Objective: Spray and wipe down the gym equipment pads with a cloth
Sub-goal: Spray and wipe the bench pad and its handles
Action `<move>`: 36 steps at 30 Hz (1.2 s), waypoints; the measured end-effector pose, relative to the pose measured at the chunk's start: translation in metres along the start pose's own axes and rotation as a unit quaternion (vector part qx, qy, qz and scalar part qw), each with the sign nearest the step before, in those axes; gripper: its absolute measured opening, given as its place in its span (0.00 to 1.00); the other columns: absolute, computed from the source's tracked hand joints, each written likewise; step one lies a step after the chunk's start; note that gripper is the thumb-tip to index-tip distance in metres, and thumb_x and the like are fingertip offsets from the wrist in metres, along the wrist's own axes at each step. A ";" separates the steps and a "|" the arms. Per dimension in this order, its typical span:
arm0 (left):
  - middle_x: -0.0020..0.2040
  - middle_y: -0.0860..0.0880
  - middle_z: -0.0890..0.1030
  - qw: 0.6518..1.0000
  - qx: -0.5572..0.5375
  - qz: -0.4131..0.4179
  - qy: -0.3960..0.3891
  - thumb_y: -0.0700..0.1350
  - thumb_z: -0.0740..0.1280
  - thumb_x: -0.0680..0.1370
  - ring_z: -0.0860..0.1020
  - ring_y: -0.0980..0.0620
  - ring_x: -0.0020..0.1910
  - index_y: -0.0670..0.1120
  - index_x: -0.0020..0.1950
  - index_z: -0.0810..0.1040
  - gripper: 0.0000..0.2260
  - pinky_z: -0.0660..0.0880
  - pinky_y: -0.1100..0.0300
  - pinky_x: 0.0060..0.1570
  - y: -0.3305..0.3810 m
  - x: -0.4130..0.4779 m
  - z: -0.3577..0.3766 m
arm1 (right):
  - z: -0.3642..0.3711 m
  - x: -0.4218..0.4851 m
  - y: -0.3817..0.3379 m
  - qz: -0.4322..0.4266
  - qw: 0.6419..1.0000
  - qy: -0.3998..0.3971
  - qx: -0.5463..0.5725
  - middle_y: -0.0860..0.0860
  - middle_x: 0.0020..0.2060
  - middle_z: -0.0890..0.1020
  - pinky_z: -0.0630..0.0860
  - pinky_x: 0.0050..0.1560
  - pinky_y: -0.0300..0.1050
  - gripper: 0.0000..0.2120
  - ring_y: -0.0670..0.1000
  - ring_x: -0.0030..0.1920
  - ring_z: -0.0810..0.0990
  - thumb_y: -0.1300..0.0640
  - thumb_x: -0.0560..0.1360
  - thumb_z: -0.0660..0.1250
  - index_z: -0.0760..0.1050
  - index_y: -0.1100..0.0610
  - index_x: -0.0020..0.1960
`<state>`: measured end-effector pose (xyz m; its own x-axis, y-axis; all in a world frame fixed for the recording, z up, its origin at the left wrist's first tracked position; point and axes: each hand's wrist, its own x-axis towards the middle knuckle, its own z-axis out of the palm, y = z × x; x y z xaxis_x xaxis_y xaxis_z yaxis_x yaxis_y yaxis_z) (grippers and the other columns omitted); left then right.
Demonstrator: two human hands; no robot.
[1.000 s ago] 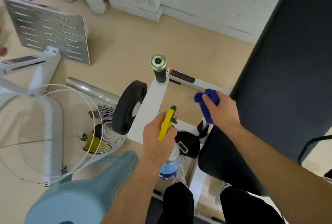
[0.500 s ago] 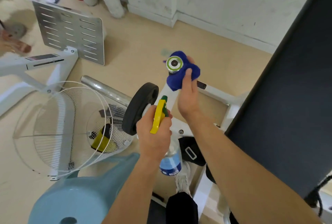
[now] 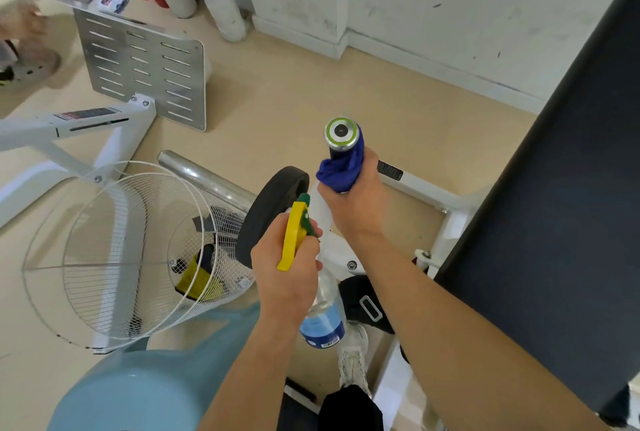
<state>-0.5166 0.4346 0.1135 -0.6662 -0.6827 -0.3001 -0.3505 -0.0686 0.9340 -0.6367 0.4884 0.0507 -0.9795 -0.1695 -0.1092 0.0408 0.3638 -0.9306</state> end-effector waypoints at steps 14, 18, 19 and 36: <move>0.39 0.49 0.84 1.000 -0.007 0.004 -0.007 0.37 0.63 0.69 0.79 0.55 0.35 0.43 0.44 0.82 0.09 0.79 0.62 0.32 0.010 0.011 0.009 | -0.002 -0.005 -0.007 -0.011 1.000 0.004 0.002 0.44 0.67 0.75 0.73 0.60 0.35 0.33 0.42 0.63 0.76 0.56 0.78 0.69 0.59 0.49 0.78; 0.38 0.45 0.83 1.000 0.005 0.005 -0.010 0.38 0.62 0.69 0.77 0.53 0.32 0.44 0.42 0.81 0.09 0.80 0.59 0.32 0.009 0.015 0.009 | -0.002 0.008 0.019 0.019 0.998 -0.054 -0.034 0.44 0.58 0.81 0.79 0.54 0.54 0.25 0.48 0.54 0.80 0.46 0.76 0.64 0.67 0.45 0.72; 0.38 0.44 0.82 1.000 0.008 0.005 -0.010 0.38 0.62 0.69 0.76 0.52 0.32 0.44 0.42 0.81 0.09 0.79 0.58 0.32 0.010 0.015 0.009 | -0.007 0.010 0.022 0.014 0.996 -0.075 -0.047 0.43 0.58 0.81 0.79 0.54 0.54 0.26 0.48 0.54 0.80 0.45 0.76 0.63 0.67 0.45 0.73; 0.46 0.49 0.86 0.997 0.026 0.015 -0.067 0.38 0.62 0.68 0.78 0.47 0.37 0.46 0.50 0.85 0.16 0.80 0.56 0.34 0.025 0.027 0.006 | -0.043 0.118 -0.069 0.163 0.932 -0.263 0.188 0.55 0.35 0.81 0.76 0.40 0.45 0.14 0.53 0.35 0.78 0.51 0.79 0.64 0.77 0.58 0.39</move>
<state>-0.5477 0.4190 0.1276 -0.7577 -0.5797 -0.2996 -0.3612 -0.0099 0.9324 -0.7633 0.4831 0.1168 -0.6745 -0.5678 -0.4719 0.4827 0.1445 -0.8638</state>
